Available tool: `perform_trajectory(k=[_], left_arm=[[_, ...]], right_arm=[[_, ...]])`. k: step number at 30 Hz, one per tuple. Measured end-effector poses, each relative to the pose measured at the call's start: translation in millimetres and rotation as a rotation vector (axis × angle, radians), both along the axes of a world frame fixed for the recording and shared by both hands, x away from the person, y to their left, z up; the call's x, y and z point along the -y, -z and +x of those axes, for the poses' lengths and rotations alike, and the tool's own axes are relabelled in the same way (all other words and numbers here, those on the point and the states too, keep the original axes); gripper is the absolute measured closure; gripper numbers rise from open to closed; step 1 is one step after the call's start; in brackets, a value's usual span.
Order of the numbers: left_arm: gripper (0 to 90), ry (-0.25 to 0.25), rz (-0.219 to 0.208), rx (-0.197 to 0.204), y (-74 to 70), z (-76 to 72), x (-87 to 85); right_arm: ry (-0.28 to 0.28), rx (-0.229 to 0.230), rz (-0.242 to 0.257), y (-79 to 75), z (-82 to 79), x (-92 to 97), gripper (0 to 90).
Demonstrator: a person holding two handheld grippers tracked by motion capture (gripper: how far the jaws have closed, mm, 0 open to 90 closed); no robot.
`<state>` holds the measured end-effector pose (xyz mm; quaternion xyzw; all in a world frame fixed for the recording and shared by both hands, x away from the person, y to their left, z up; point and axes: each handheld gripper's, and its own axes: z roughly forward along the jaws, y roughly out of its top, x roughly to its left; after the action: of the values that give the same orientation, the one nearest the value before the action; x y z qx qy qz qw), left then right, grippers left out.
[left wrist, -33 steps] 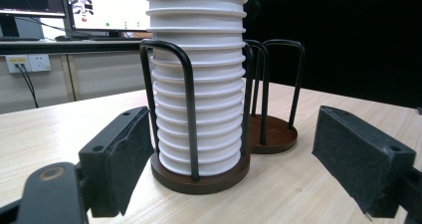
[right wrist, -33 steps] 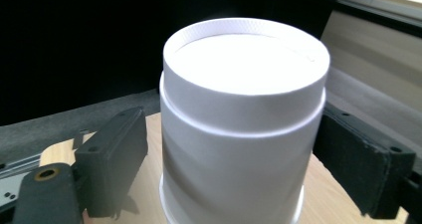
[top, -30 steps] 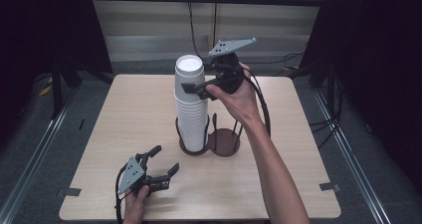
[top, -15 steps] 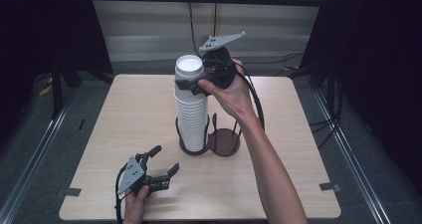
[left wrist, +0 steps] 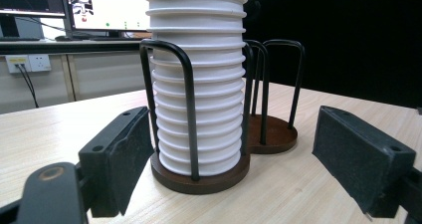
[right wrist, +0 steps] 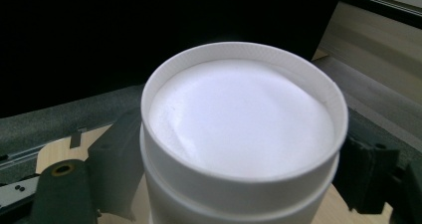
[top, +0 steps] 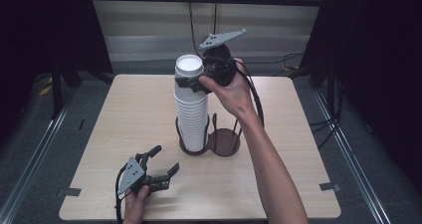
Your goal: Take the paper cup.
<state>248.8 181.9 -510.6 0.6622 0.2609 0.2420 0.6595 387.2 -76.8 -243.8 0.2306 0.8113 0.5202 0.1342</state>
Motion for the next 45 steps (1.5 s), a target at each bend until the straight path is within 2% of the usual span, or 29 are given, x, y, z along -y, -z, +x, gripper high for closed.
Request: perform_trajectory(k=[10,14,16,29,34,45], left_arm=[[15.5,0.001,-0.001,0.000,0.0,0.0,0.1],[15.5,0.000,0.000,0.000,0.0,0.0,0.0],[15.5,0.000,0.000,0.000,0.0,0.0,0.0],[15.5,0.000,0.001,-0.001,-0.1,0.1,-0.1],[15.5,0.000,0.000,0.000,0.0,0.0,0.0],[15.5,0.001,0.001,-0.001,0.0,0.1,0.0]], right_arm=[[-0.004,0.005,0.046,-8.7,-1.1,2.9,19.8],[-0.001,0.020,0.041,-13.4,-3.3,1.4,20.1],[-0.001,0.024,0.071,-15.5,-4.5,4.6,20.2],[0.008,0.042,0.149,-24.7,-7.0,15.2,20.6],[0.011,0.065,0.183,-30.9,-9.2,16.0,20.9],[0.014,0.088,0.215,-36.8,-15.2,20.0,21.2]])
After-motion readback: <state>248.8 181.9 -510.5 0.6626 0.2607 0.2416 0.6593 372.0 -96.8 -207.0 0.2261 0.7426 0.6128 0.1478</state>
